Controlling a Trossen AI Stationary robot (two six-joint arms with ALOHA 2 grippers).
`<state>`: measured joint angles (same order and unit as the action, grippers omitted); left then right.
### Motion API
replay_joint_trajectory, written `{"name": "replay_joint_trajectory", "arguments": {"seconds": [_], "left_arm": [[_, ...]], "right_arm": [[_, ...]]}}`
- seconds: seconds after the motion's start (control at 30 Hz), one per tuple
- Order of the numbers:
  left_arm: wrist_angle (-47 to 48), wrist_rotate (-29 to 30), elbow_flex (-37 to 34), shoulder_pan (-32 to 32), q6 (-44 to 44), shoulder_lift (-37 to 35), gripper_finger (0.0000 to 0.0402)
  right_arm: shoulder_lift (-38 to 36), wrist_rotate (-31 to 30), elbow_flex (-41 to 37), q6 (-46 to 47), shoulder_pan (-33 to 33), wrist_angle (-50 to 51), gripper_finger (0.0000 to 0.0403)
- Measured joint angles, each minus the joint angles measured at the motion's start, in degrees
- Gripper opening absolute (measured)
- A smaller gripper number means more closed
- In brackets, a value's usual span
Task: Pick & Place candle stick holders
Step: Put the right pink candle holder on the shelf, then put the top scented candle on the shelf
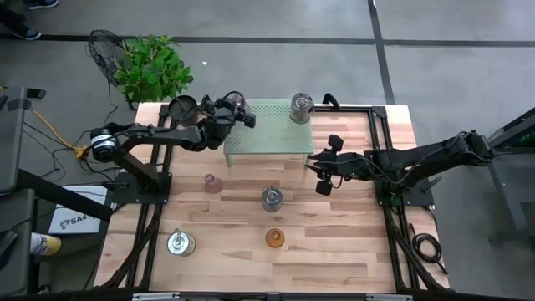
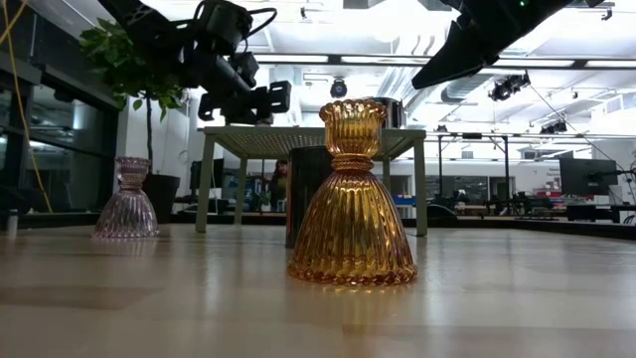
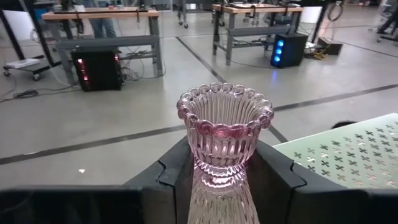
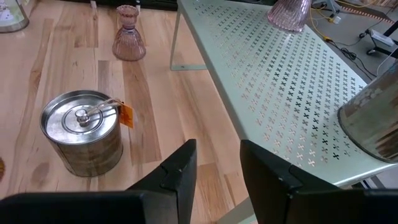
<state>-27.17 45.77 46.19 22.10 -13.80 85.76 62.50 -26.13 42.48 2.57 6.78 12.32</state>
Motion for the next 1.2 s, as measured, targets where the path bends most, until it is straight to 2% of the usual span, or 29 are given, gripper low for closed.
{"name": "replay_joint_trajectory", "arguments": {"seconds": [0.17,0.43,0.6,0.83,1.2], "left_arm": [[0.17,-0.43,0.02,-0.02,0.0,-0.04,0.0135],[0.74,-0.4,0.02,-0.02,0.04,0.02,0.0208],[0.52,-0.27,0.01,-0.02,1.25,-1.14,0.0237],[5.54,-0.94,0.02,-0.02,1.98,-5.01,0.0248],[21.15,-9.46,0.04,-0.66,1.97,-15.68,0.0248]], "right_arm": [[0.0,0.0,0.0,0.0,0.0,0.0,0.0119],[0.0,0.38,0.0,0.22,-0.01,0.04,0.0119],[0.0,0.4,0.0,0.24,0.01,0.09,0.0119],[0.0,1.21,0.0,0.24,-0.01,0.37,0.0119],[0.0,2.72,0.0,-1.36,0.01,1.64,0.0119]]}}
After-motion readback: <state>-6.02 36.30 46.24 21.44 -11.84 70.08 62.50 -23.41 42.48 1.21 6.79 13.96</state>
